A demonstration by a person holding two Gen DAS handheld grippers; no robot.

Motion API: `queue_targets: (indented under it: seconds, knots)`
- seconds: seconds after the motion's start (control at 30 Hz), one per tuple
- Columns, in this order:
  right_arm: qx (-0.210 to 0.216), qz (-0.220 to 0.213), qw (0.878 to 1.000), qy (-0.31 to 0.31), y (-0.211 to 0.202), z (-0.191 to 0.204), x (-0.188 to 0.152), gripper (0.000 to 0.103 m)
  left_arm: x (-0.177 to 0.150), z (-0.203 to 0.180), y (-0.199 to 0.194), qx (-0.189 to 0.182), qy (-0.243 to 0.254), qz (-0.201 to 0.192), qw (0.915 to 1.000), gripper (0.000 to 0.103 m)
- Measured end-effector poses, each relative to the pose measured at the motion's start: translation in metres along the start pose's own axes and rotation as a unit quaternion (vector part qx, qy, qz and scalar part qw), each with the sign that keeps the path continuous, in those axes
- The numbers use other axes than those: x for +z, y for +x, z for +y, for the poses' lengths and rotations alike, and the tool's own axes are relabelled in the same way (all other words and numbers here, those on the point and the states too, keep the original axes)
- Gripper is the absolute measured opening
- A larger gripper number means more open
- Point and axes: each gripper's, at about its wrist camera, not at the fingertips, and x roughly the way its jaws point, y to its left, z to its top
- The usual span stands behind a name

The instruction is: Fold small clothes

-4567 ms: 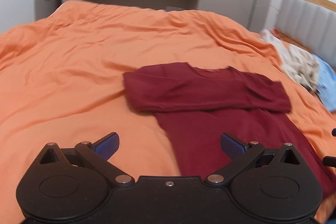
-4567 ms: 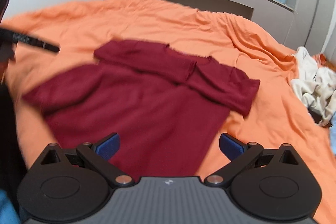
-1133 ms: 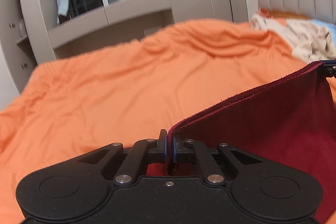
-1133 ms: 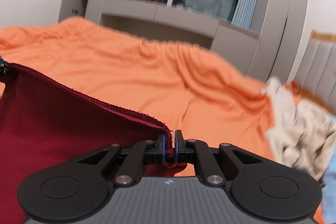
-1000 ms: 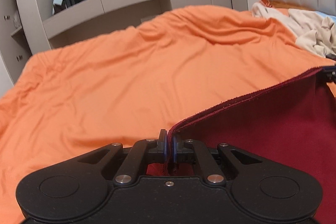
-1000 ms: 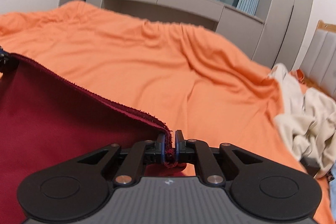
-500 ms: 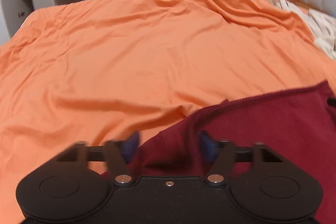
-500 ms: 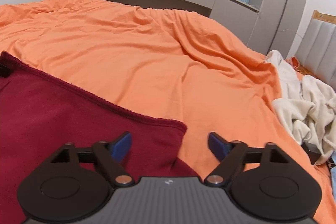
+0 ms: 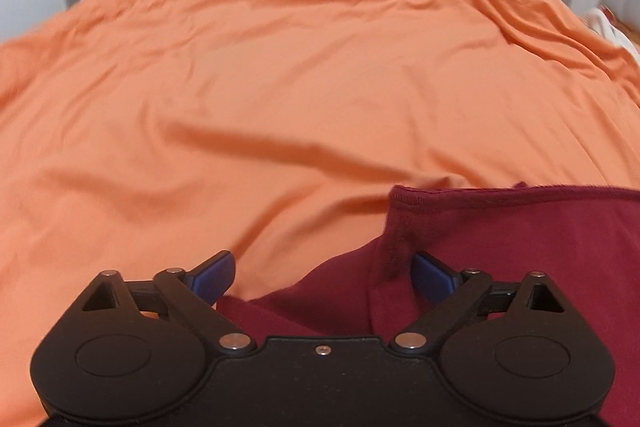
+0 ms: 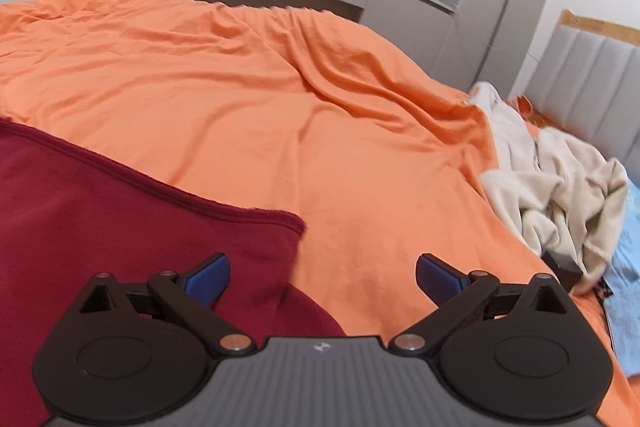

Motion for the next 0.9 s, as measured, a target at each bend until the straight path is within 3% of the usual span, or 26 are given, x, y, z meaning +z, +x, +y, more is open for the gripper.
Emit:
queue_targets:
  seconds: [0.13,0.47,0.67,0.9]
  knots:
    - [0.005,-0.007,1.000,0.009,-0.006,-0.006,0.003,0.102,0.000,0.005,0.000,-0.006,-0.015,0.004,0.9999,0.098]
    - [0.045,-0.035,0.998,0.040,-0.059,-0.008,0.015,0.103,-0.005,0.001,-0.082,-0.032,-0.043,-0.073,0.9959,0.102]
    - [0.096,-0.053,0.993,0.037,-0.098,0.021,0.024,0.103,-0.036,-0.009,-0.120,-0.038,-0.048,-0.073,0.9955,0.102]
    - [0.154,-0.046,0.987,0.024,-0.134,0.055,0.008,0.103,-0.070,-0.007,-0.149,-0.061,-0.060,-0.058,0.9946,0.102]
